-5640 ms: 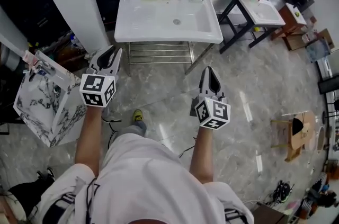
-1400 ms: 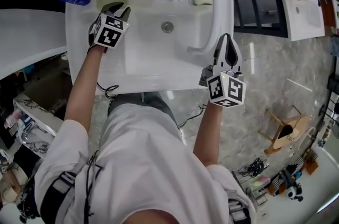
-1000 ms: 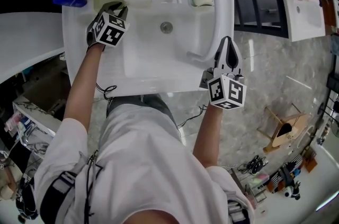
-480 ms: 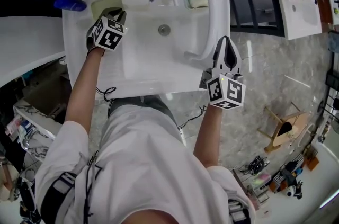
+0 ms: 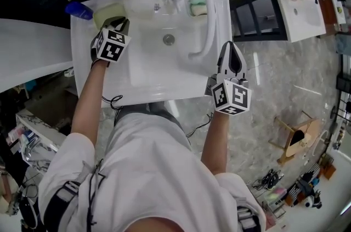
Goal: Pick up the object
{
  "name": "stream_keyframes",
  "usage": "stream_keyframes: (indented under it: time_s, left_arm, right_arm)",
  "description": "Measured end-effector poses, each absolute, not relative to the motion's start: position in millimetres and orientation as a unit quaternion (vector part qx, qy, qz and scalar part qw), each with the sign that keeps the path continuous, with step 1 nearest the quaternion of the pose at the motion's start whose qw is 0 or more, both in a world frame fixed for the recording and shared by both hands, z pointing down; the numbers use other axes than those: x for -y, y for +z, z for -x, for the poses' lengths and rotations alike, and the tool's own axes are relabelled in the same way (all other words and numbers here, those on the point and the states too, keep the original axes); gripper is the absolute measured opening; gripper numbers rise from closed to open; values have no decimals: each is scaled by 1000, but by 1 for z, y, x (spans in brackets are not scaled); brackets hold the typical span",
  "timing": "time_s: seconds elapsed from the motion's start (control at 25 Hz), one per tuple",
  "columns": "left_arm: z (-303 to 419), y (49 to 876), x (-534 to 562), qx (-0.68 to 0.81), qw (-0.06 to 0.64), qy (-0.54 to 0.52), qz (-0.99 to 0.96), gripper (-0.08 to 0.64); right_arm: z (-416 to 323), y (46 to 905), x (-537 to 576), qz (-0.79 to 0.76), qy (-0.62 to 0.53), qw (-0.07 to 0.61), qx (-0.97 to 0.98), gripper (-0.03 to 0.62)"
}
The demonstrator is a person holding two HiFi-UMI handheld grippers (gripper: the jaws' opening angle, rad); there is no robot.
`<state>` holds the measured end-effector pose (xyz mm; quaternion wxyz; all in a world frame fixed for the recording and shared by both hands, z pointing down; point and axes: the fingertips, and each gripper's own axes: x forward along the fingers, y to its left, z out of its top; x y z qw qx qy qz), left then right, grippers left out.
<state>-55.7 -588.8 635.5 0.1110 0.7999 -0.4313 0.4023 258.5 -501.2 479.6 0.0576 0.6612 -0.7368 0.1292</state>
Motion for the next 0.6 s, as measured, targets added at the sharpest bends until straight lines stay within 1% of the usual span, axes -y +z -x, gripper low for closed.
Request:
stream_keyframes:
  time_s: [0.6]
  left_arm:
    - [57,538,537,488,94,308,-811,51]
  right_arm:
    - [-255,437,455,-649,107,21,753,9]
